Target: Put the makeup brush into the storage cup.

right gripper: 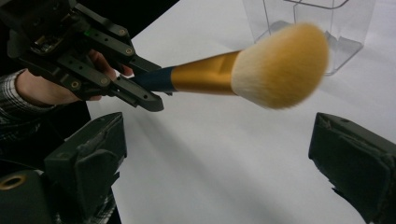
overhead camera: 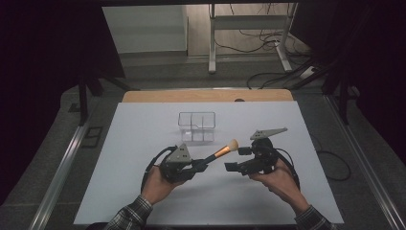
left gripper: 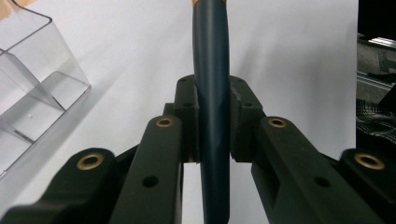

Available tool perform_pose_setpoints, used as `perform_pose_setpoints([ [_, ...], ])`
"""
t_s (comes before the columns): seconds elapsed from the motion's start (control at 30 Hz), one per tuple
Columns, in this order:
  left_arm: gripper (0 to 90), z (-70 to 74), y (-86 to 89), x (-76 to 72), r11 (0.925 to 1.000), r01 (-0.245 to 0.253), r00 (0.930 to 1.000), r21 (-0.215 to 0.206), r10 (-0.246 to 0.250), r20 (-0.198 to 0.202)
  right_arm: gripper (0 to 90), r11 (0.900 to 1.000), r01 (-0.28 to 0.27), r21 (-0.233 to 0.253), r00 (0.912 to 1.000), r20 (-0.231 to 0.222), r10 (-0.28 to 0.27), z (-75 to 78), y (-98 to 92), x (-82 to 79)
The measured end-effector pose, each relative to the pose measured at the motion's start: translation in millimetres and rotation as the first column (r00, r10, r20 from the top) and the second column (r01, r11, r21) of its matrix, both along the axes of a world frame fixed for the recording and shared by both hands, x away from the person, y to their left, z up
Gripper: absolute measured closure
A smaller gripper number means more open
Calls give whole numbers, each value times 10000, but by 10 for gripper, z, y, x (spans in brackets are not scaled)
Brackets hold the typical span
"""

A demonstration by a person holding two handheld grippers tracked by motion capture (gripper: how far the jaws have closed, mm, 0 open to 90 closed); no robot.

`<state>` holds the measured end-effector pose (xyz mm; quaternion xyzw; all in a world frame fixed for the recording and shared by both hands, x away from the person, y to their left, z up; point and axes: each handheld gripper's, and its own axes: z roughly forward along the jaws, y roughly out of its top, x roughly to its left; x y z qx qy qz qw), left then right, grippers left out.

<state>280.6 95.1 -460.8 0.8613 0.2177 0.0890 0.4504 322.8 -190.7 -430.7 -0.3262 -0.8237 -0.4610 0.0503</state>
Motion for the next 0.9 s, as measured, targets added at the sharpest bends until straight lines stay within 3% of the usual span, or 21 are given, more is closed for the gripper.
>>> perform_pose_setpoints([
  [0.2, 771, 16, -8, -15, 9999, 54, 9999, -162, -52, 153, 95, 10000, 36, 76, 10000, -2, -36, 10, 43, -4],
  [0.4, 771, 22, -24, -26, 9994, 222, 9995, -262, -216, 237, 166, 9987, 4, 516, 9998, -183, 5, 19, 78, 3],
  [0.9, 771, 35, -49, -60, 9970, 686, 9958, -368, -662, 629, 370, 9889, 14, 1488, 9932, -1155, 160, -8, 70, 52],
])
